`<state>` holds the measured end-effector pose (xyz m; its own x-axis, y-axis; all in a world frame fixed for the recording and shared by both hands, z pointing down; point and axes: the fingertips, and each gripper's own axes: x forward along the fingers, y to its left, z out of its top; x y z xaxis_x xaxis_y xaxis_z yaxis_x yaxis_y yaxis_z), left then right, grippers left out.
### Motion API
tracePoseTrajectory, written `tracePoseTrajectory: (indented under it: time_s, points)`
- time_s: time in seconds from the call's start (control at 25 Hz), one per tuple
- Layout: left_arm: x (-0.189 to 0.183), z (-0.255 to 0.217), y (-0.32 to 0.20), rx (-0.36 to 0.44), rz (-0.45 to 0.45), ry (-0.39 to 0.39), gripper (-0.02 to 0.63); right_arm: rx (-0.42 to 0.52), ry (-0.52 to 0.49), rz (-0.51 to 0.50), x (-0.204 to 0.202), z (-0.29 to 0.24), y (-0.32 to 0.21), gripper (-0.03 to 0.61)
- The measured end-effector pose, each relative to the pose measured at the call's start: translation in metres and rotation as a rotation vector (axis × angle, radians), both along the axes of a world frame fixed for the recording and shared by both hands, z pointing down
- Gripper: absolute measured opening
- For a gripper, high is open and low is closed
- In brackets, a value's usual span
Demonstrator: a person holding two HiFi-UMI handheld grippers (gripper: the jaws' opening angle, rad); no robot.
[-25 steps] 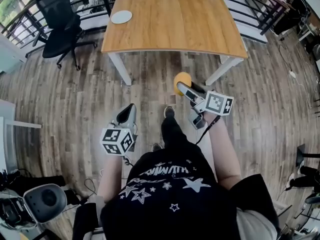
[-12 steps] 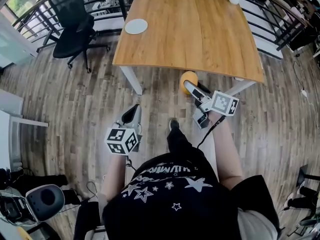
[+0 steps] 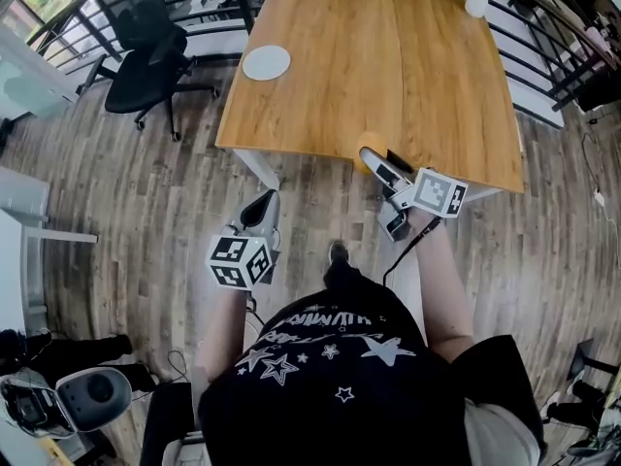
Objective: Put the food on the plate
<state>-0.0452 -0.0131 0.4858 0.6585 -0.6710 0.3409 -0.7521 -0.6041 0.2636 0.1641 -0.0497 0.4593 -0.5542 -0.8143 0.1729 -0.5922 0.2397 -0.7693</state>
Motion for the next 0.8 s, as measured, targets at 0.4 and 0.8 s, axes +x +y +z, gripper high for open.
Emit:
tracePoseTrajectory:
  time_s: [0.4,0.8]
  points:
    - [0.032,-0.015,-0.063,0.02,-0.043,-0.014,0.002,0.011,0.015,-0.038,0.036,-0.006,-0.065,0.35]
    - [0.041,-0.016,-0.095,0.037,-0.174,-0.017,0.002,0.021,0.013,-0.128,0.053,-0.003,-0.112,0.35]
